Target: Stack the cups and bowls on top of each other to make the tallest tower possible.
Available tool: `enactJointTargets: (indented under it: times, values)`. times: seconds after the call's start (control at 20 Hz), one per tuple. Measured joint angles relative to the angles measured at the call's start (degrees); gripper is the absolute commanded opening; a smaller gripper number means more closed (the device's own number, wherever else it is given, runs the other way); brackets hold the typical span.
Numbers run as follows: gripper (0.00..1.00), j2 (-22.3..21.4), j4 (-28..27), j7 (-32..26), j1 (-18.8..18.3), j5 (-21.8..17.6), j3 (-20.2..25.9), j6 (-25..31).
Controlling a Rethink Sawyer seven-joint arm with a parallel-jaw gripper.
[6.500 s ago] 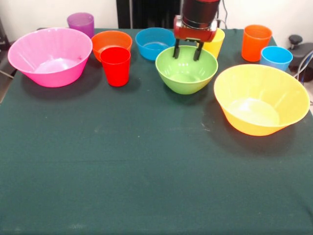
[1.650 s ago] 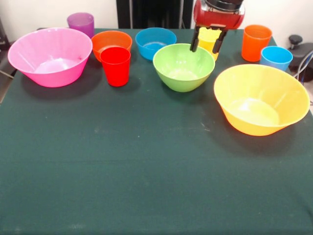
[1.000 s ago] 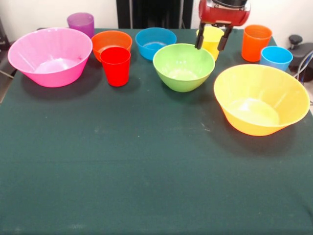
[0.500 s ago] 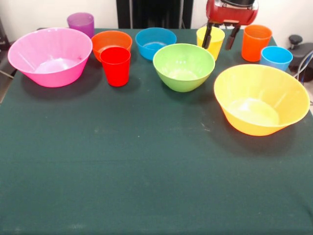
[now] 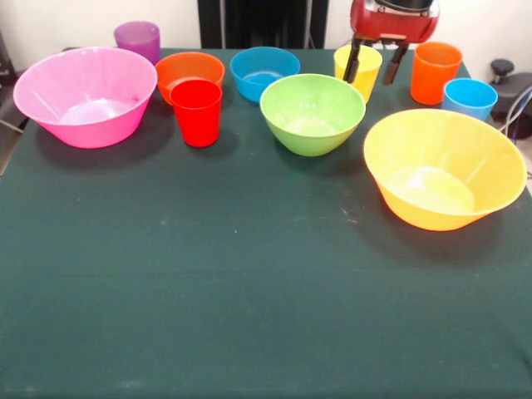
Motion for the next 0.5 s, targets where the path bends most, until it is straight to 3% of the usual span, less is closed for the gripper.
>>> enactJointTargets:
  times: [0.5]
  values:
    - [1.0,2.18,-0.02,0.0,-0.05,0.0,-0.02,0.0]
